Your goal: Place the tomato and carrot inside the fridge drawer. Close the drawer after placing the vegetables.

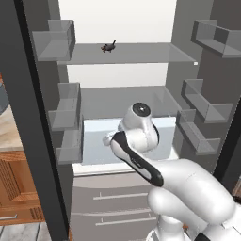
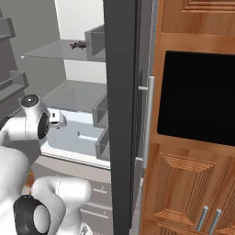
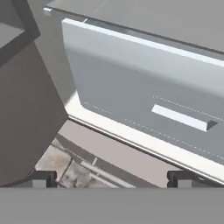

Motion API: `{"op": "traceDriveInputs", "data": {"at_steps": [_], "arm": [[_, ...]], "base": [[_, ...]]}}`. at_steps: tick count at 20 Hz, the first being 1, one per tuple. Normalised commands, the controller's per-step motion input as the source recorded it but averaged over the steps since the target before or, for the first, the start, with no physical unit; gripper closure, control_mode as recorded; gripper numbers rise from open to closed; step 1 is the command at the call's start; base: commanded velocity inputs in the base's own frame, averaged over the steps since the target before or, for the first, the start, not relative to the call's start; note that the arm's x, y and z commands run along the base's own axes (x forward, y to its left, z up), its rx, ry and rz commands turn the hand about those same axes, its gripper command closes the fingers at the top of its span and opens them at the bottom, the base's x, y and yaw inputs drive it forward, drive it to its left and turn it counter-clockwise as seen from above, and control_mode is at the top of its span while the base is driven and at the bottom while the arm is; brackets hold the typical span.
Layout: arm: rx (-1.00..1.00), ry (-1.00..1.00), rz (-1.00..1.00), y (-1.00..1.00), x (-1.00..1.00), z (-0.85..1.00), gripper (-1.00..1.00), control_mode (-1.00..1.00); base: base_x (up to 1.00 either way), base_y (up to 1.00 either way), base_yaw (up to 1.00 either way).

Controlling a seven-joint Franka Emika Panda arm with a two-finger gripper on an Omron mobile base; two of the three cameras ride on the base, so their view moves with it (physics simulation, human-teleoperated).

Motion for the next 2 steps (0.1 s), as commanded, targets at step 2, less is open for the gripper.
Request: {"op": "traceDriveInputs", "data": {"at_steps": [2], "arm": [[0.00,0.00,-0.10,0.00,-0.81,0.45,-1.00,-1.00]], "base": [[0.00,0.00,0.00]]}}
